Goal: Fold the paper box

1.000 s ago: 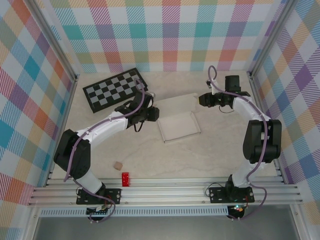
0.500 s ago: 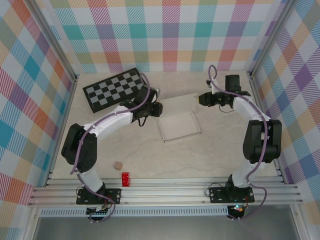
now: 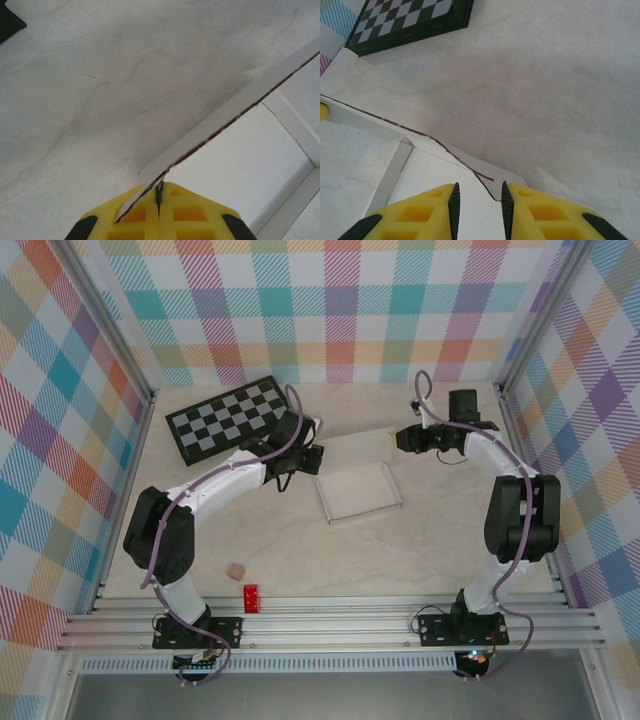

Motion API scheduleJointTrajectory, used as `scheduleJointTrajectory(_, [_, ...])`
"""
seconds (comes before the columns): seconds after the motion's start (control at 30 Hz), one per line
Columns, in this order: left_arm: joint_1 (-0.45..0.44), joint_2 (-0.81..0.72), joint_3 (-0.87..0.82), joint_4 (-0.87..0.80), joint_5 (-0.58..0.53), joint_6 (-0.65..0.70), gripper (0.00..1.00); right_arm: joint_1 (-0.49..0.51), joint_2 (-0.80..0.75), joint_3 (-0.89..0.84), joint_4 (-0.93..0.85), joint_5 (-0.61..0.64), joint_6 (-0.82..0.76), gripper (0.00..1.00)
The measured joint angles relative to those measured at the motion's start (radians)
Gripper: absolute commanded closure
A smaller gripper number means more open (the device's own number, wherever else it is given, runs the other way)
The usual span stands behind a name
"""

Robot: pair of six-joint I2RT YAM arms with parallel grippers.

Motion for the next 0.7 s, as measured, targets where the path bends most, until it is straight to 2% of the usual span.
scheduleJointTrajectory(0.43, [0.000,0.022,0.053,-0.047,0.016,0.042,1.00,0.018,0.029,0.000,0.003,-0.005,-0.048,0.72])
scheduleJointTrajectory(0.57, [-0.001,0.028,0.061,-0.049,0.015,0.043,1.00,0.029,0.029,0.000,0.008,0.008,-0.052,0.88])
scheduleJointTrajectory(0.7, [0.000,0.045,0.082,-0.063,0.014,0.013,1.00,0.040,0.029,0.000,0.023,0.053,-0.024,1.00])
